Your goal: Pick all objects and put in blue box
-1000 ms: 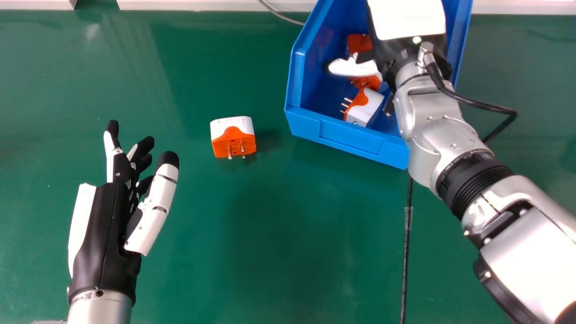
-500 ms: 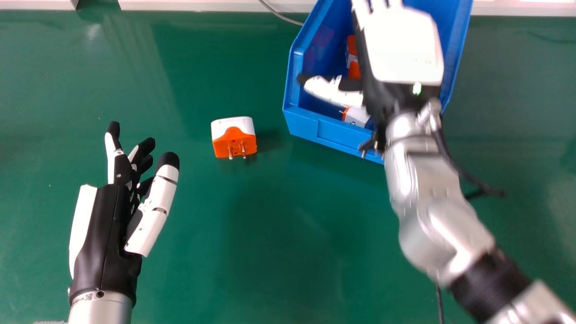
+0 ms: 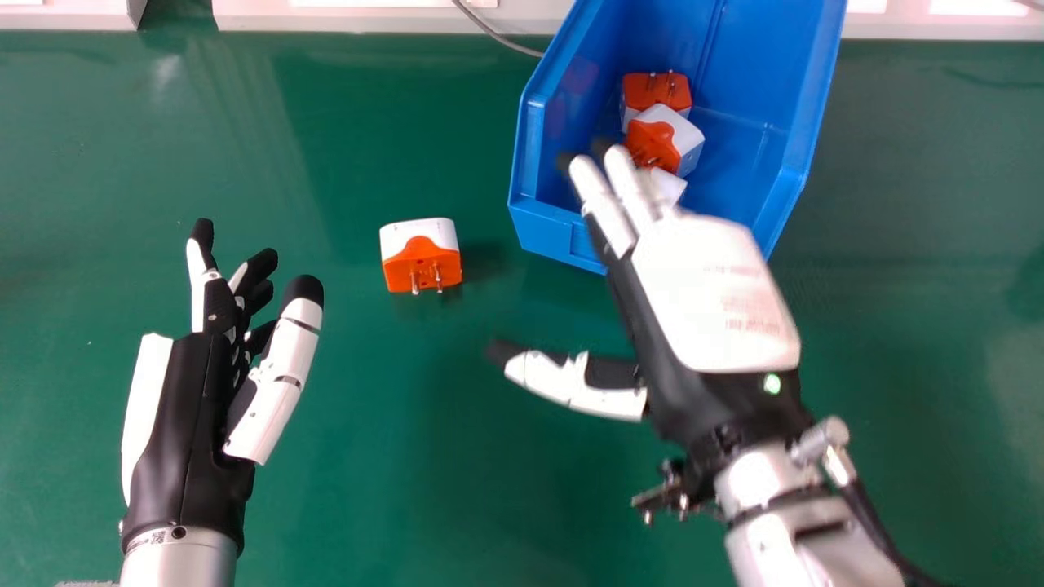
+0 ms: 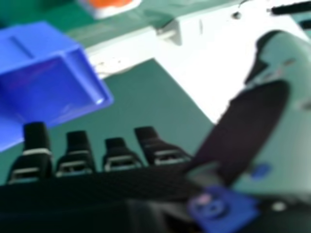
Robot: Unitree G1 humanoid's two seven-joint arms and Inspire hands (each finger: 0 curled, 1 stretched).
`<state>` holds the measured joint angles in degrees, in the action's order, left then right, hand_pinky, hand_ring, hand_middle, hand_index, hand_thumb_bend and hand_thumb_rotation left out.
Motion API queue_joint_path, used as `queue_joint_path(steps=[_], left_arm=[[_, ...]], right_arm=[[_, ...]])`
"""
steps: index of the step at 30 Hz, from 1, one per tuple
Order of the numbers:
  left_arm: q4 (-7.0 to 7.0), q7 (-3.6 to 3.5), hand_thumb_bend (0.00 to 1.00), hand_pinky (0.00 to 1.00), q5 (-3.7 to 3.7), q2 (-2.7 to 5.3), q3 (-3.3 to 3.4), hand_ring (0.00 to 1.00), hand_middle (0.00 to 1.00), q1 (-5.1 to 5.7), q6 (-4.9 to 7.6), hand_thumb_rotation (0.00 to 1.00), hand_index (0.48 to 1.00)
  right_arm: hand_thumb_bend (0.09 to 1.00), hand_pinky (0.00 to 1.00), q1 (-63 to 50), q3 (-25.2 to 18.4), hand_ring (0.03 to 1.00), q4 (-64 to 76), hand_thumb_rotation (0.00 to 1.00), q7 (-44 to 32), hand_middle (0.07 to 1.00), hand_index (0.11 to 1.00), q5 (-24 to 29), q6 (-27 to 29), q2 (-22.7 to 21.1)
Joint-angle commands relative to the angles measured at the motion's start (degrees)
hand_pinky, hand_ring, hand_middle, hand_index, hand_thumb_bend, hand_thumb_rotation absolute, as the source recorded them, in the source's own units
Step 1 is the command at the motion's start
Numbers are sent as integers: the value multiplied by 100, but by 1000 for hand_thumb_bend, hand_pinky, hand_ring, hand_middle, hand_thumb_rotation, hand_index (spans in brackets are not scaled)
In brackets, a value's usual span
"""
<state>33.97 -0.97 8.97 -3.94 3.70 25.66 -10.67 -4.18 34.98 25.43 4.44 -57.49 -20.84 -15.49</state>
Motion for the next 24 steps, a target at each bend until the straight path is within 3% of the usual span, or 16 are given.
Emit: queue_joint_path(steps=[1,6,14,24], left_arm=[[138,8,332,884,23,-34,14,941,942,-4,17,747,950],[127,-4,333,883,0,-34,19,941,941,-29,26,747,950],[60,3,343,884,-24,-11,4,941,942,-55,79,747,950],[-61,6,334,887,-119,17,16,942,943,-108,182,740,953]], right_arm=[[452,851,-93,1,948,236,623,-59,997,963,-188,124,87],[460,848,-303,211,954,286,621,-380,996,968,-369,292,178],[458,898,269,220,981,-489,640,-422,1000,971,-319,890,346],[432,948,2131,318,976,-2390,662,-464,1000,955,-415,1517,632]])
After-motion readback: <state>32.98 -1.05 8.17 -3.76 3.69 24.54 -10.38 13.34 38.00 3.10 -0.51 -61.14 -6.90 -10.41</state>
